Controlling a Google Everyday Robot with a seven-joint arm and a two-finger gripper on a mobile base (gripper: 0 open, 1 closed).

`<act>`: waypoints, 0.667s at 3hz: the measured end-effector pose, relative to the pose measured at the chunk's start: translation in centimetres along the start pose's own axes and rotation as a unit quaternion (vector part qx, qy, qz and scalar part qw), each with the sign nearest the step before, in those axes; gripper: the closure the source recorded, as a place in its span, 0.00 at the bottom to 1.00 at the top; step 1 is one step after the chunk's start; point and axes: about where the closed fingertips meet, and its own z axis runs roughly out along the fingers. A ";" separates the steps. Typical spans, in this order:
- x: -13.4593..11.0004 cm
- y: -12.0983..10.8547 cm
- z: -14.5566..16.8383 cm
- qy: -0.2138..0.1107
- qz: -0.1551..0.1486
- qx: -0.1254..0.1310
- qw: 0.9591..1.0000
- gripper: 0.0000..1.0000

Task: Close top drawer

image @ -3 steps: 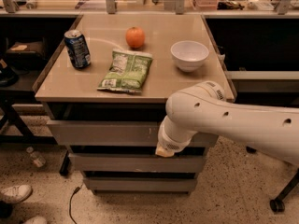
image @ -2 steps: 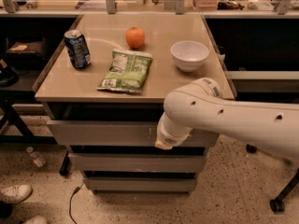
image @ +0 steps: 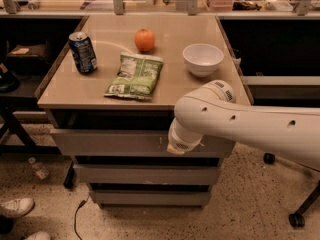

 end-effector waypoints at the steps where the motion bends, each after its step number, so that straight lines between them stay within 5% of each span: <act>1: 0.0 0.0 0.0 0.000 0.000 0.000 1.000 0.59; 2: 0.0 0.0 0.0 0.000 0.000 0.000 1.000 0.36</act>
Offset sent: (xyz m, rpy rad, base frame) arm 0.0000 0.0000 0.0000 0.0000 0.0000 0.0000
